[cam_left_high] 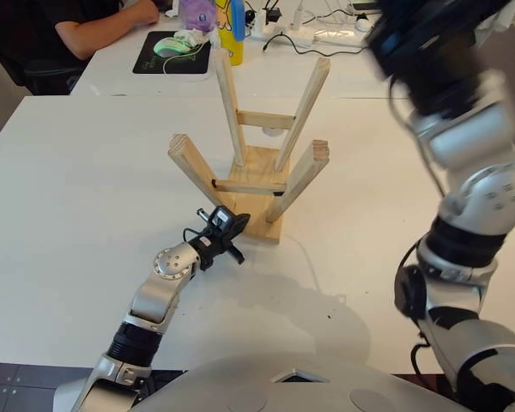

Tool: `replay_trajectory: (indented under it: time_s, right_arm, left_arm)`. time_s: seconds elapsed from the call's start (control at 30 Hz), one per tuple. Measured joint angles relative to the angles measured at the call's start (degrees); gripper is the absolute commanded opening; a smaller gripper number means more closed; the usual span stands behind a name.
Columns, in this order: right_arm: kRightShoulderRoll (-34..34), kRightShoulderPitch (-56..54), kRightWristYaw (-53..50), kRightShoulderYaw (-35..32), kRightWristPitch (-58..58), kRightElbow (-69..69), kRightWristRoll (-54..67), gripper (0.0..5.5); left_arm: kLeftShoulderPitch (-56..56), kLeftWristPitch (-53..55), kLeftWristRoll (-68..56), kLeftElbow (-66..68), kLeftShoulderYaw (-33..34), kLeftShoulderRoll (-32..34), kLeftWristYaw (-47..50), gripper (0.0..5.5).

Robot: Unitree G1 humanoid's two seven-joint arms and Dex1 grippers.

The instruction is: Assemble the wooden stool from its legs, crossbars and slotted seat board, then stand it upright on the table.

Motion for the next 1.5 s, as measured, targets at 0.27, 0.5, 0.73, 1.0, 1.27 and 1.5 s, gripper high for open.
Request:
replay_trajectory:
  time_s: [0.27, 0.5, 0.73, 1.0, 1.27, 1.5]
  right_arm:
    - [-3.7, 20.2, -4.5, 17.4, 5.9, -3.1, -9.2, 0.01]
    - [-5.5, 18.2, -1.8, 16.0, 0.9, 1.4, -24.2, 0.01]
    - [-4.1, 15.6, -1.3, 3.5, -5.1, 6.8, -26.5, 0.01]
    - [-7.8, 38.7, -2.8, 10.1, -3.2, 10.4, -49.5, 0.01]
    - [-3.3, 48.4, -1.3, 18.9, 0.4, 2.8, -55.7, 0.01]
    - [-4.5, 49.6, 1.7, 25.3, 8.5, 1.6, -60.2, 0.01]
  left_arm:
    - [-0.5, 0.3, -0.5, -0.7, 0.1, 0.1, -0.5, 0.00]
    - [-1.2, 3.8, -0.6, -0.4, -0.7, 0.3, -1.3, 0.00]
    - [-1.4, 3.7, -1.0, -1.0, -0.8, 0.2, -1.5, 0.00]
    - [11.1, -11.9, -8.8, -14.1, 6.0, 10.2, -15.3, 0.00]
    - [9.6, -10.2, -5.5, -2.9, 13.9, 17.0, -14.6, 0.00]
    - [4.8, -3.0, 0.4, -0.7, 8.6, 14.2, -10.0, 0.00]
